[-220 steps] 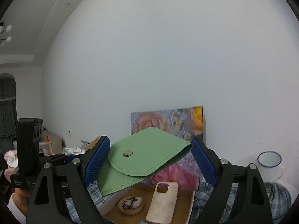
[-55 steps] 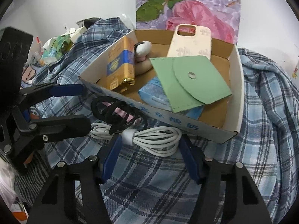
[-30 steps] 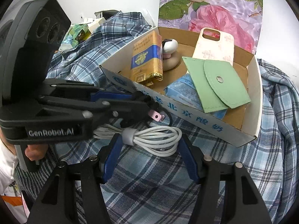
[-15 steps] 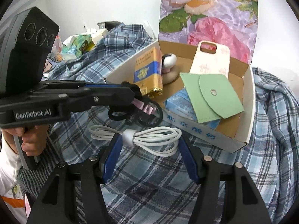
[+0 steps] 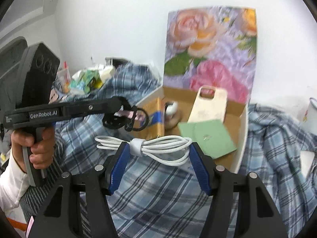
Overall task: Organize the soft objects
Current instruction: 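Lift the black cable with the left gripper while the right gripper lifts the white cable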
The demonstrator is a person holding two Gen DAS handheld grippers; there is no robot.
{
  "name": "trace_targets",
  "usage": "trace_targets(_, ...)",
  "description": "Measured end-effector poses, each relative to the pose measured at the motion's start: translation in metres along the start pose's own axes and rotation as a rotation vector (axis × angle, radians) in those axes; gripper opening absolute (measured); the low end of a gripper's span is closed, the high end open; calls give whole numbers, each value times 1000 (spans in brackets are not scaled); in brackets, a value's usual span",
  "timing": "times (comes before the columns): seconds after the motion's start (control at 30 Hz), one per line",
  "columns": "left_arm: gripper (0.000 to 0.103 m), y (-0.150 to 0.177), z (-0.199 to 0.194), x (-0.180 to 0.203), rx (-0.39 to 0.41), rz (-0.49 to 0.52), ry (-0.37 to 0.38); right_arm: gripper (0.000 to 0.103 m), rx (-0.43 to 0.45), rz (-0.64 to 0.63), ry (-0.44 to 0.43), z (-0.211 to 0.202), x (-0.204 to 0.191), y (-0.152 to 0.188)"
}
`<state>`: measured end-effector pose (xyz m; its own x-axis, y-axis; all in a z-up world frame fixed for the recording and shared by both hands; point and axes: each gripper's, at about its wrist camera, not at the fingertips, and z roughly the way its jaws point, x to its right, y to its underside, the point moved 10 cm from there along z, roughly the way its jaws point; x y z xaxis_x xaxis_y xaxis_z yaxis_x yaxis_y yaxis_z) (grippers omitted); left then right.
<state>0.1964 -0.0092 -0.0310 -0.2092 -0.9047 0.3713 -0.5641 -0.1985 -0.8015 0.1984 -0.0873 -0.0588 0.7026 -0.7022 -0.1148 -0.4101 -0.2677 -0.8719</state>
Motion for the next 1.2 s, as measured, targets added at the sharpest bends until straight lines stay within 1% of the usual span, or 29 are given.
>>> trace_targets(0.13, 12, -7, -9, 2, 44, 26, -22, 61, 86, 2, 52, -17, 8, -13)
trace_targets(0.17, 12, -9, -11, 3, 55, 29, -22, 56, 110, 7, 63, -22, 10, -17)
trace_targets(0.2, 12, -11, -14, 4, 66, 29, -21, 40, 130, 12, 64, -26, 12, -20)
trace_targets(0.23, 12, -13, -16, 5, 75, 31, -20, 37, 149, 18, 64, -30, 13, -23)
trace_targets(0.3, 12, -16, -19, 6, 86, 34, -19, 37, 178, 23, 78, -36, 15, -29)
trace_targets(0.37, 12, -19, -22, 7, 98, 41, -21, 37, 177, 30, 82, -35, 17, -29)
trace_targets(0.43, 12, -18, -20, 6, 92, 47, -30, 37, 124, 39, 60, -25, 17, -22)
trace_targets(0.47, 12, -17, -19, 5, 86, 47, -32, 40, 96, 41, 45, -20, 15, -18)
trace_targets(0.5, 12, -15, -18, 5, 79, 47, -33, 55, 64, 37, 35, -14, 13, -13)
trace_targets(0.53, 12, -14, -16, 4, 72, 48, -36, 64, 32, 27, 38, -8, 12, -7)
trace_targets(0.57, 12, -13, -16, 3, 68, 49, -37, 79, -4, 12, 43, -2, 9, -2)
trace_targets(0.6, 12, -13, -15, 3, 66, 51, -37, 84, -40, 1, 28, 3, 7, 4)
trace_targets(0.67, 12, -11, -15, 2, 61, 56, -41, 88, -98, -4, 8, 10, 6, 14)
trace_targets(0.73, 12, -10, -13, 3, 55, 59, -41, 99, -156, 5, 4, 16, 10, 25)
trace_targets(0.87, 12, -6, -11, 2, 42, 61, -38, 100, -259, 70, 7, 31, 23, 47)
trace_targets(0.93, 12, -5, -10, 3, 37, 65, -36, 100, -290, 87, -1, 37, 25, 55)
trace_targets(1.1, 12, -3, -7, 5, 27, 71, -37, 100, -345, 78, 19, 49, 27, 67)
trace_targets(1.17, 12, -2, -6, 5, 23, 74, -35, 90, -351, 80, -6, 50, 25, 69)
trace_targets(1.2, 12, -1, -6, 5, 22, 74, -35, 76, -354, 86, -11, 50, 26, 70)
